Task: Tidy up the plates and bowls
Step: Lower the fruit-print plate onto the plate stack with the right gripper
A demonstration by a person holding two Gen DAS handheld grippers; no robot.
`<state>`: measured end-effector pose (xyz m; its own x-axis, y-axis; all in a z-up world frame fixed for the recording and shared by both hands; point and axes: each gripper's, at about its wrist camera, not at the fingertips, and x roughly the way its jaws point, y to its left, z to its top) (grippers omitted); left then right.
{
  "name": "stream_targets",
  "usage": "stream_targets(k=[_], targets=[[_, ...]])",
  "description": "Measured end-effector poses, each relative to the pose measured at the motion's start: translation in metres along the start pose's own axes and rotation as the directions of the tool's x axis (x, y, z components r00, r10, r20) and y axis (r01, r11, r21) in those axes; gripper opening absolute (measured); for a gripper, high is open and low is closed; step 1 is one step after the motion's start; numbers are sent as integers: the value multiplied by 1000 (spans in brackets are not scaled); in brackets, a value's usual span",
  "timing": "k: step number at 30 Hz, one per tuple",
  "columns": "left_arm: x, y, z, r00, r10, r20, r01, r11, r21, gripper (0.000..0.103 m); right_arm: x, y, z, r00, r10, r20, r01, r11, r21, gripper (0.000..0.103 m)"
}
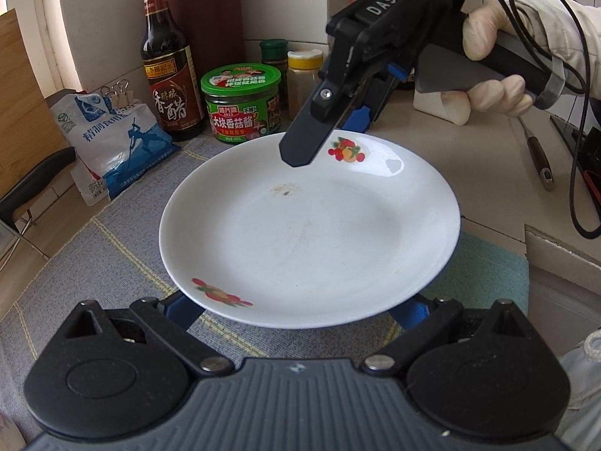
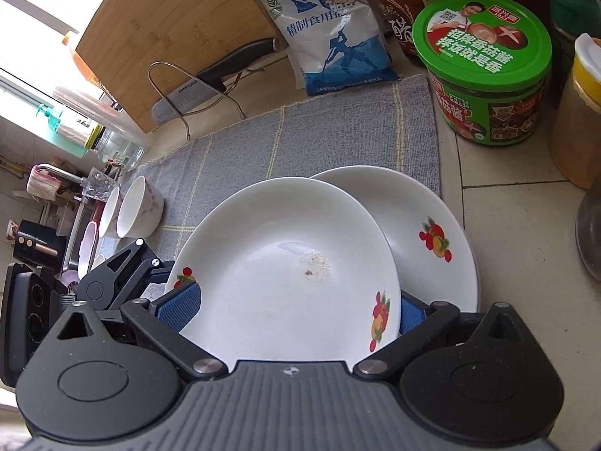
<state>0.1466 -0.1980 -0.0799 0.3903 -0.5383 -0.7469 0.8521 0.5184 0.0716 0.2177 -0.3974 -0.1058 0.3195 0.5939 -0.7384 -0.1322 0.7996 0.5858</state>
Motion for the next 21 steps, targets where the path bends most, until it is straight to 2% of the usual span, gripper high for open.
stream_targets(k=[21], targets=[[20, 6, 5, 998, -61, -23, 62, 998, 29, 100, -12, -14, -11, 999, -41, 35, 39, 998, 54, 103]])
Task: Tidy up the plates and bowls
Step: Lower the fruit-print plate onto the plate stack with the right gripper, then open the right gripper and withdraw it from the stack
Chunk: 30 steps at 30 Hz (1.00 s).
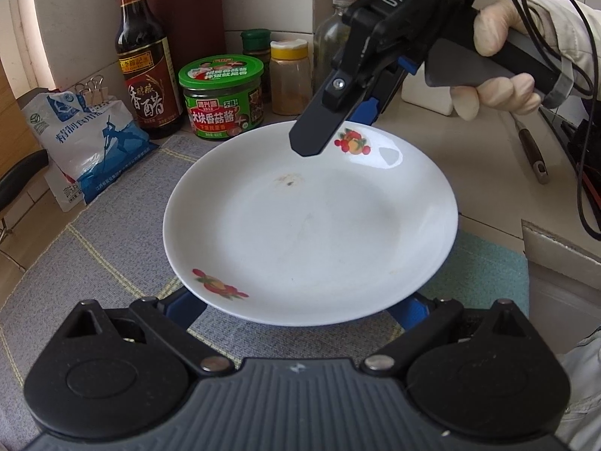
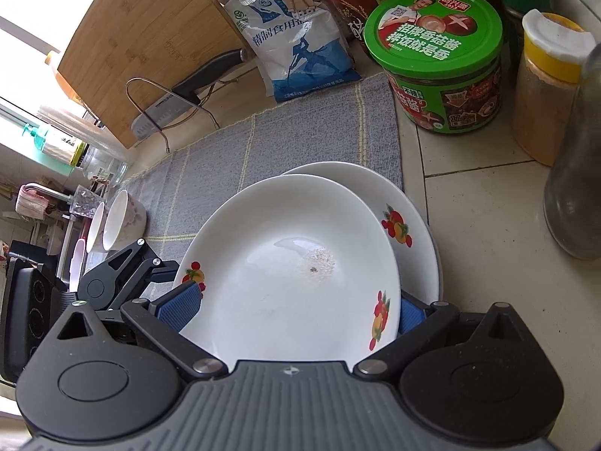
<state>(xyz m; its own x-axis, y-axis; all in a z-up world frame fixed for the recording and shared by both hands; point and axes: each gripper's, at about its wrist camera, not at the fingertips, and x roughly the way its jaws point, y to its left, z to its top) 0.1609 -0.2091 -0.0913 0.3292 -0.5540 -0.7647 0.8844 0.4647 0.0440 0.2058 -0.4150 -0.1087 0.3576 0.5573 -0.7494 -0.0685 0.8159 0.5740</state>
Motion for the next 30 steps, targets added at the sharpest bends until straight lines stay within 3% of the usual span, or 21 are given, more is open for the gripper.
stream_targets(k=[30], targets=[[-1, -3, 0, 1000, 4, 22, -5, 1000, 19, 100, -26, 11, -28, 990, -128, 59, 127, 992, 23, 103]])
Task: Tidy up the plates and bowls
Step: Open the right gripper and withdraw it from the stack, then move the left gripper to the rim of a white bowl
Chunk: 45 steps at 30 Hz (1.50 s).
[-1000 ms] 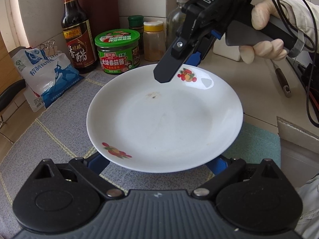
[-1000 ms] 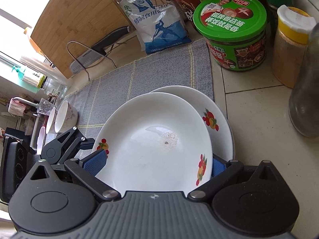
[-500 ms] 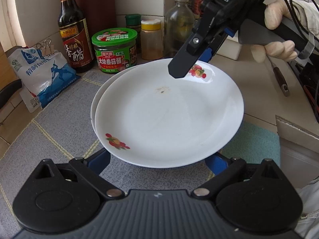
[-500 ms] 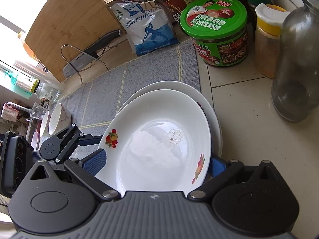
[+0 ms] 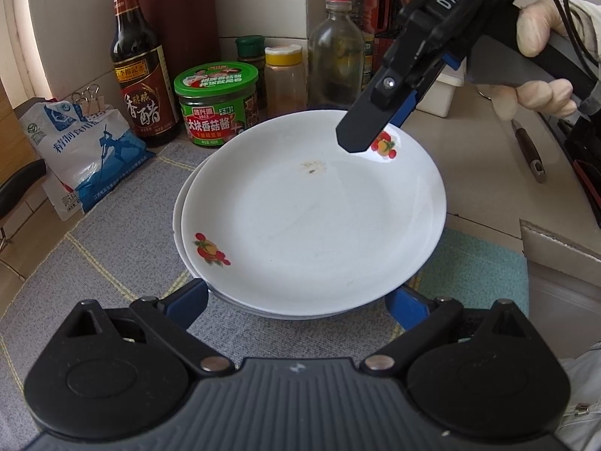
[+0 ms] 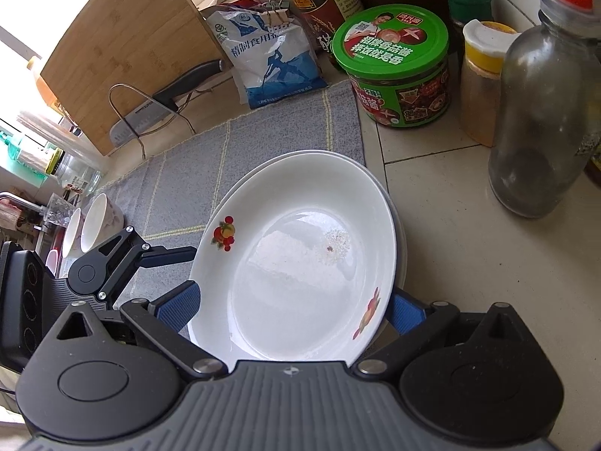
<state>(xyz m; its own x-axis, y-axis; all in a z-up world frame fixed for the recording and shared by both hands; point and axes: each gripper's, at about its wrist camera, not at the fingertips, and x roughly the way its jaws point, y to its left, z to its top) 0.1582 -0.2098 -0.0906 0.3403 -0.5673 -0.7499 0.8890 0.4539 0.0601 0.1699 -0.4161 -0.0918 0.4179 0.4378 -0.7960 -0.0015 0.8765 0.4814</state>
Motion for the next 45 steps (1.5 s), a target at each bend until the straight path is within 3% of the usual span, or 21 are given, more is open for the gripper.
stream_targets(k=[8, 12, 15, 19, 24, 30, 33, 36, 45], targets=[[-1, 0, -1, 1000, 9, 5, -9, 1000, -7, 100, -3, -1, -11, 1000, -16, 26, 16, 1000, -4, 103], [-3, -2, -3, 1000, 22, 14, -22, 1000, -13, 100, -10, 3, -19, 995, -41, 86, 43, 999, -25, 103], [-9, -4, -4, 999, 47, 26, -46, 999, -24, 100, -15, 13, -29, 982, -86, 167, 100, 992, -77, 103], [-23, -3, -5, 994, 91, 57, -86, 992, -93, 100, -17, 33, -46, 943, -151, 297, 208, 963, -171, 103], [-45, -1, -10, 978, 190, 81, -169, 961, -218, 100, -5, 59, -65, 901, -152, 406, 286, 913, -292, 103], [-74, 4, -24, 947, 315, 67, -272, 893, -359, 100, 11, 83, -77, 892, -81, 445, 274, 879, -389, 103], [-88, 6, -36, 936, 349, 48, -305, 870, -387, 100, 20, 94, -84, 899, -52, 436, 249, 878, -409, 103], [-99, 9, -50, 923, 384, 20, -344, 848, -403, 100, 27, 110, -92, 893, -66, 445, 277, 860, -428, 103], [-153, 26, -109, 908, 418, -1, -378, 819, -432, 100, 53, 170, -120, 885, -139, 444, 338, 848, -408, 103]])
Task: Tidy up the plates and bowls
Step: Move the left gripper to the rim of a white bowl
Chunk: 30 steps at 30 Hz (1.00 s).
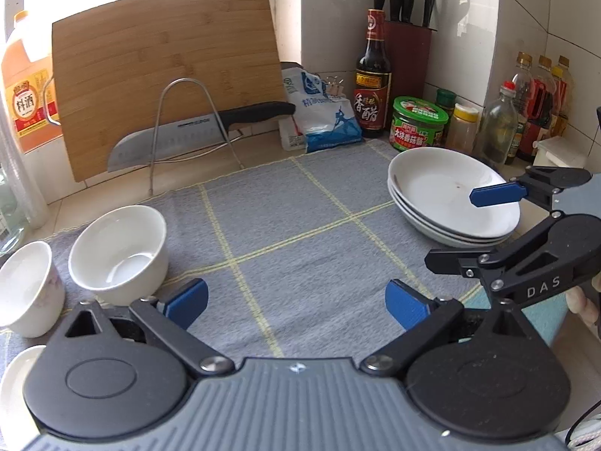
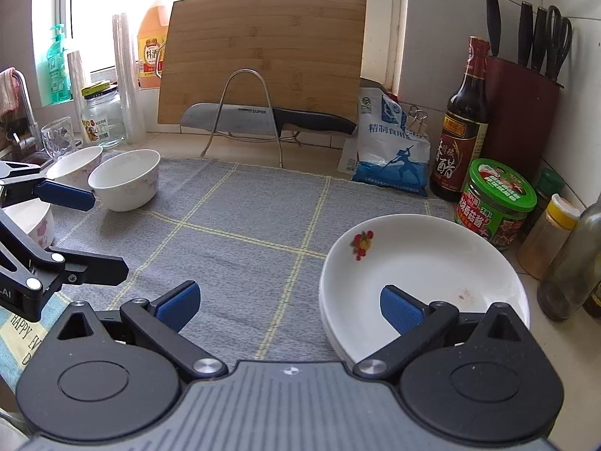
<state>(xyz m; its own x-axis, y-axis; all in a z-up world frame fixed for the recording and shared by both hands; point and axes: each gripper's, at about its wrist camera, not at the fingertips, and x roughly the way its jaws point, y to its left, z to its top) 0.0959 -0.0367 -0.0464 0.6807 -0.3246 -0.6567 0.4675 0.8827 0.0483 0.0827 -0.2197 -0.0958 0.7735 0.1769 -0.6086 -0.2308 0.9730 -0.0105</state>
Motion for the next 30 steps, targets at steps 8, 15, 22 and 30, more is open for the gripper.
stream_targets(k=[8, 15, 22, 30], targets=[[-42, 55, -28, 1000, 28, -12, -28, 1000, 11, 100, -1, 86, -13, 999, 42, -25, -44, 997, -70, 103], [-68, 99, -40, 998, 68, -13, -68, 997, 36, 100, 5, 151, -17, 987, 157, -35, -160, 973, -165, 103], [-75, 146, -50, 991, 133, -30, -131, 990, 44, 100, 17, 203, -11, 962, 272, -39, -272, 926, -263, 103], [-73, 175, -55, 989, 140, -46, -139, 990, 13, 100, 34, 247, -1, 941, 335, -39, -331, 891, -310, 103]])
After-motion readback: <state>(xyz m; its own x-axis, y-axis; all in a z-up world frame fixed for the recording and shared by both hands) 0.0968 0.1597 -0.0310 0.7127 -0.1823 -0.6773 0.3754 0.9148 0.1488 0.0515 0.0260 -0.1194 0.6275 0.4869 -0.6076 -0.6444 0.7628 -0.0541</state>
